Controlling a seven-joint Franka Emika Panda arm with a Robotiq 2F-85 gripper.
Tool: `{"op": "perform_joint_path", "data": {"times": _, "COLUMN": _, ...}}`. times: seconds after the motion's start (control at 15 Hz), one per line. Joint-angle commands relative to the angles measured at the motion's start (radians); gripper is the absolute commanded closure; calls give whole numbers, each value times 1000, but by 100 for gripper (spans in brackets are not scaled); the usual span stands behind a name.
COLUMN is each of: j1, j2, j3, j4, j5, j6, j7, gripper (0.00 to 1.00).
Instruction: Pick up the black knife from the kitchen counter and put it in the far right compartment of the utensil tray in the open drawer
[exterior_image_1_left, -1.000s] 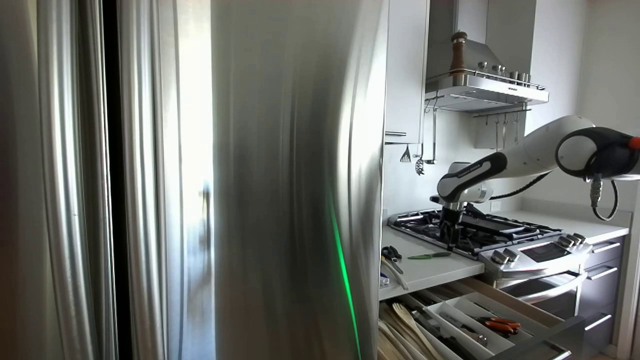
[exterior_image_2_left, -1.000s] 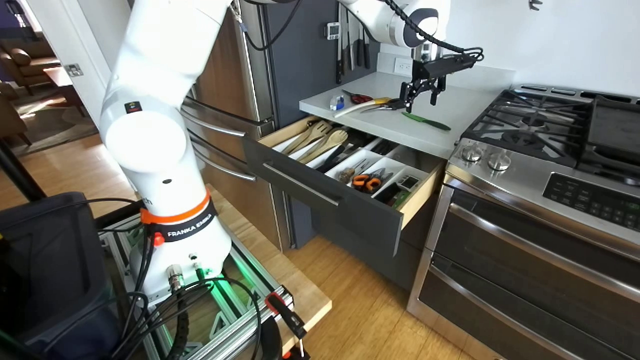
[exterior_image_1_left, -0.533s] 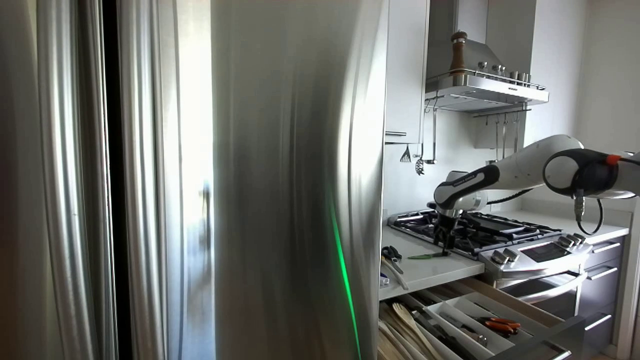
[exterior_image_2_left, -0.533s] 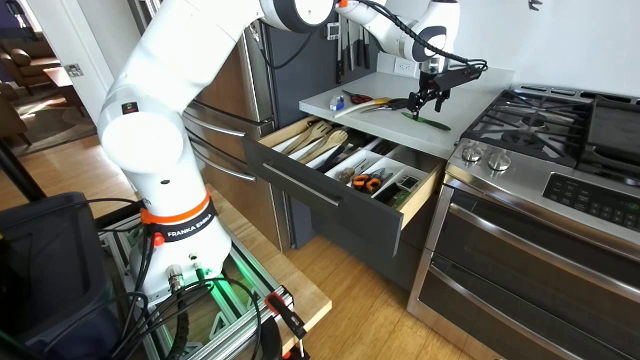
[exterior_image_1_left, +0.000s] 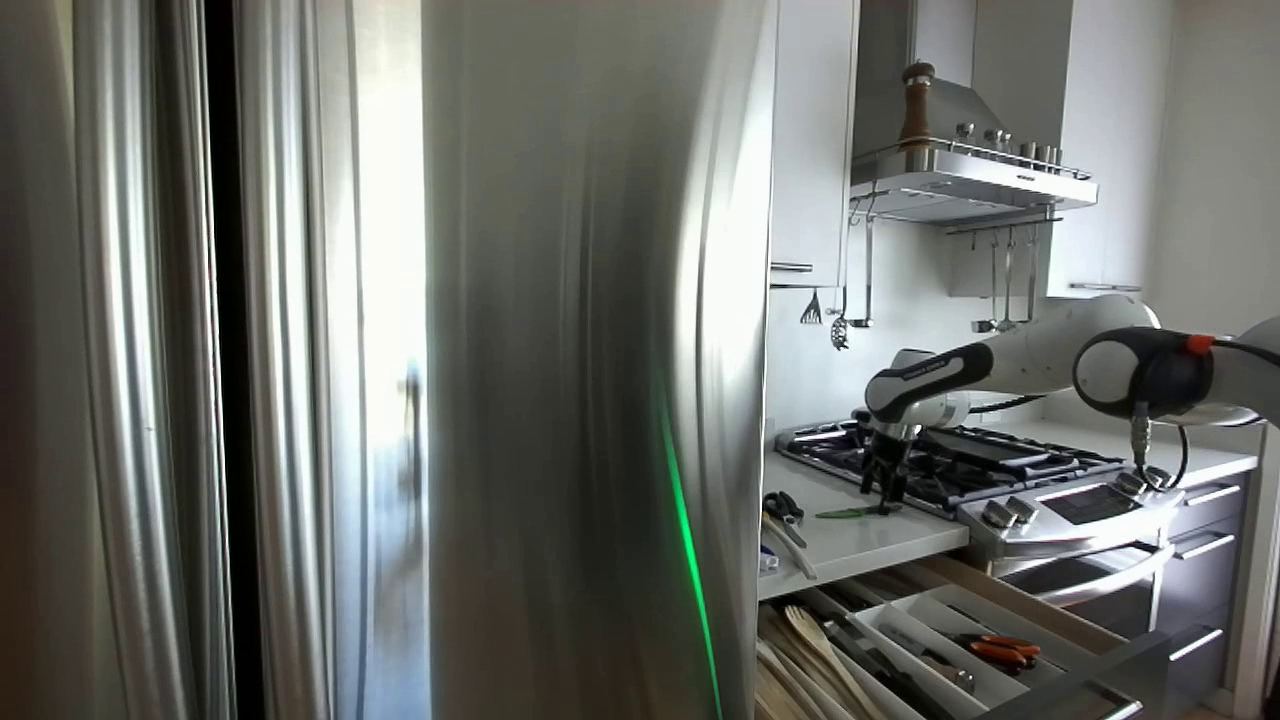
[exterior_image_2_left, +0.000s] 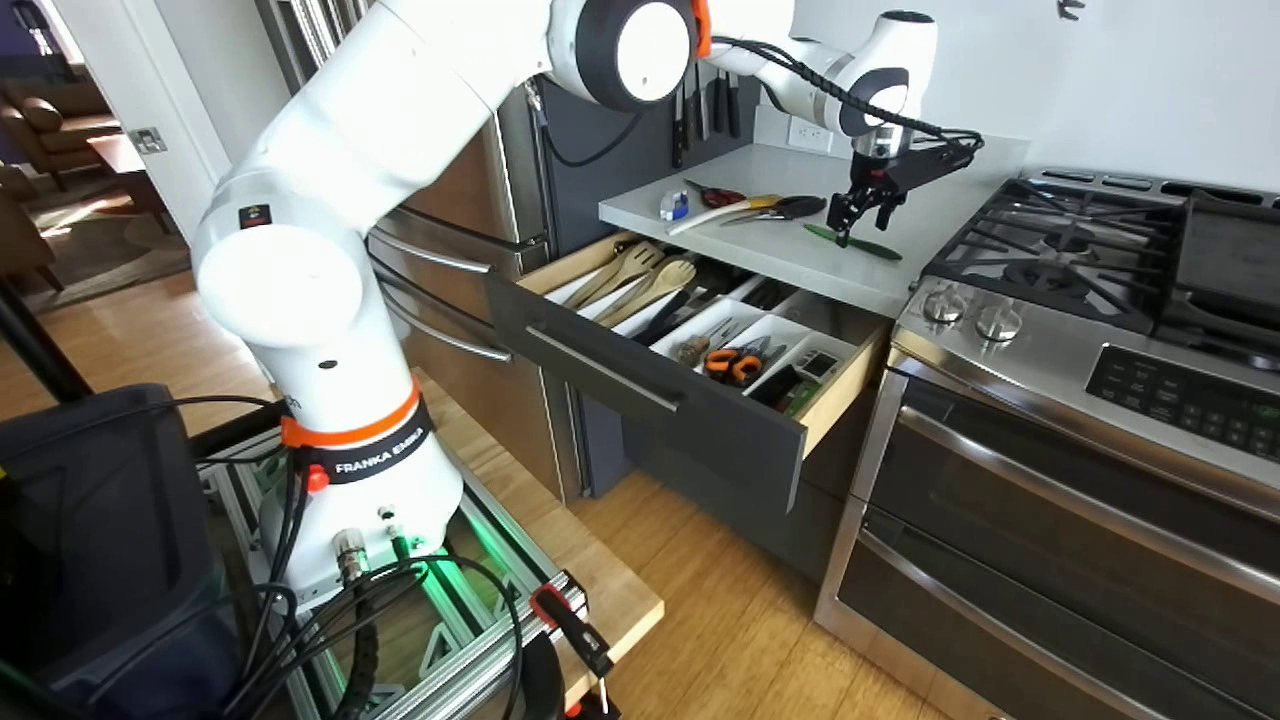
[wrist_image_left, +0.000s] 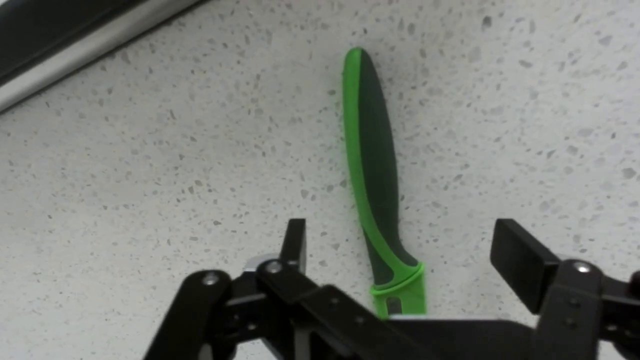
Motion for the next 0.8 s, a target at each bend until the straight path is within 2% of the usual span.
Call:
{"op": "perform_joint_path", "data": {"times": 0.0, "j1": -10, "j2": 86, "j3": 11, "j4": 139, "j5": 14, "j6": -91, "j7": -64, "gripper": 24}}
{"op": "perform_joint_path", "data": {"times": 0.13, "j1": -7, "j2": 110, "j3": 8, "j4": 183, "j5": 10, "j6": -132, "j7": -65, "gripper": 27}}
{"op": "perform_joint_path", "data": {"times": 0.2, "j1": -3, "j2": 121, "j3": 4, "j4": 203, "j5": 6, "j6": -152, "j7": -64, "gripper": 41}}
{"op": "perform_joint_path", "data": {"times": 0.4, "j1": 4, "j2": 147, "j3": -8, "j4": 250, "j5": -9, "j6": -189, "j7": -76, "gripper": 62}}
{"op": "perform_joint_path", "data": {"times": 0.6, "j1": 7, "j2": 153, "j3": -16, "j4": 277, "j5": -19, "j6": -223, "j7": -82, "gripper": 87}}
{"op": "perform_joint_path", "data": {"times": 0.73, "j1": 6, "j2": 145, "j3": -24, "j4": 273, "j5": -15, "j6": -244, "j7": -55, "gripper": 99}}
